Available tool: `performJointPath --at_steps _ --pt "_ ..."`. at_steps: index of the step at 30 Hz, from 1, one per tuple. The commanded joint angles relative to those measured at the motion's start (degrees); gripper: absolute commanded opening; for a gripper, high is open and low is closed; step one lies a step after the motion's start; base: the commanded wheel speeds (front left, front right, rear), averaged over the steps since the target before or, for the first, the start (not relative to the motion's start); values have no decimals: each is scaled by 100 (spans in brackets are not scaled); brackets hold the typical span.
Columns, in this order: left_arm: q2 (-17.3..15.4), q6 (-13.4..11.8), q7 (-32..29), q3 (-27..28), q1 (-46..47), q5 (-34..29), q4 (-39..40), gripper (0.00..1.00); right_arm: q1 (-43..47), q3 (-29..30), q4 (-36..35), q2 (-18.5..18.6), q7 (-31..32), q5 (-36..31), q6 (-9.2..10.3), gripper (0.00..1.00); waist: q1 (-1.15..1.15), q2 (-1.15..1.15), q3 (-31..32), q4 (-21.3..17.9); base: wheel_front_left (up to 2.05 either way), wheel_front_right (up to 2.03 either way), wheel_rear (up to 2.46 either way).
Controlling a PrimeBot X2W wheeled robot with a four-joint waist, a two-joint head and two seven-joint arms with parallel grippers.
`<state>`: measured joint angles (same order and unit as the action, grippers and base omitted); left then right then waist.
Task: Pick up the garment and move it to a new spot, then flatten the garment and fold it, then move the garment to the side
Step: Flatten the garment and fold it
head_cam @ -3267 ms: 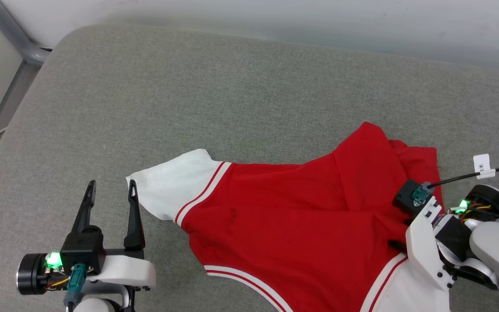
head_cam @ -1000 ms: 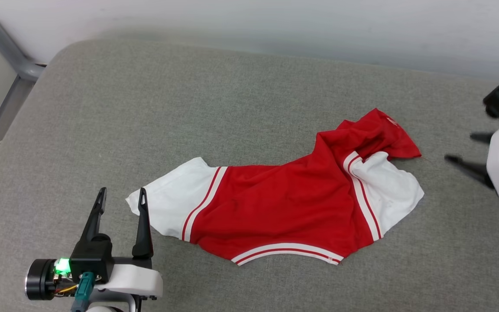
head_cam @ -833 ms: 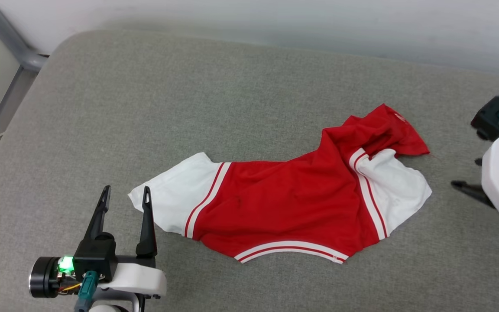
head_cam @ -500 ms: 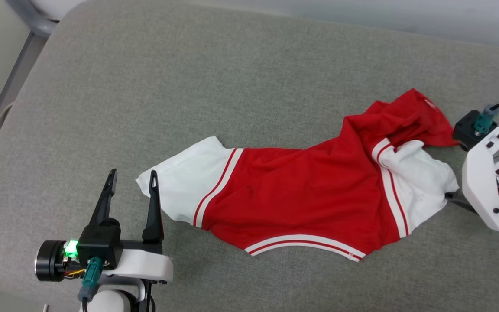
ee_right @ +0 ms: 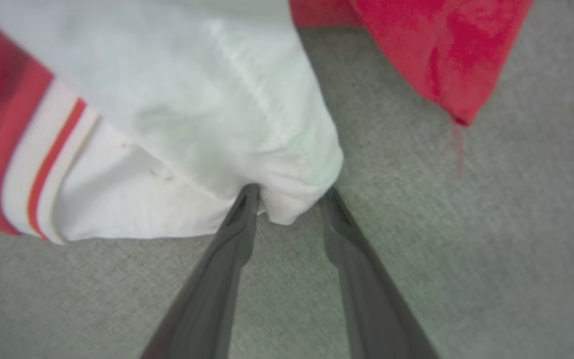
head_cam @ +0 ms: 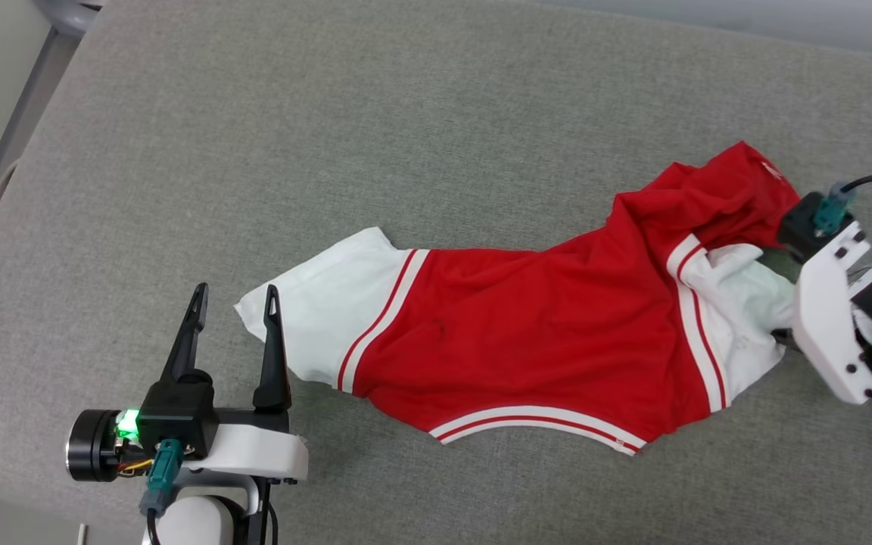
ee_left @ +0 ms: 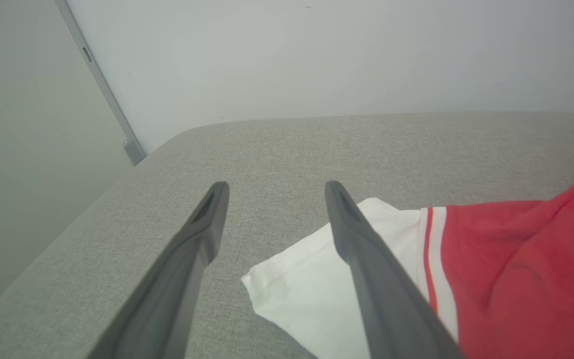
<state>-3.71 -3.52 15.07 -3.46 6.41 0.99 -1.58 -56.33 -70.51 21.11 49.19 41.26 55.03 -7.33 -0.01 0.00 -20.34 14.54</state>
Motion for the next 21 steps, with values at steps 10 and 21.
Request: performJointPath --at_steps 10,21 --pt "-134 44 14 167 -186 -7 -156 100 384 -22 -60 -179 -1462 -48 -13 0 1 0 635 -382 0 0 0" --pt "-437 152 14 463 -528 21 -173 100 1535 699 -820 461 -2458 95 -12 0 1 0 1370 -850 0 0 0"
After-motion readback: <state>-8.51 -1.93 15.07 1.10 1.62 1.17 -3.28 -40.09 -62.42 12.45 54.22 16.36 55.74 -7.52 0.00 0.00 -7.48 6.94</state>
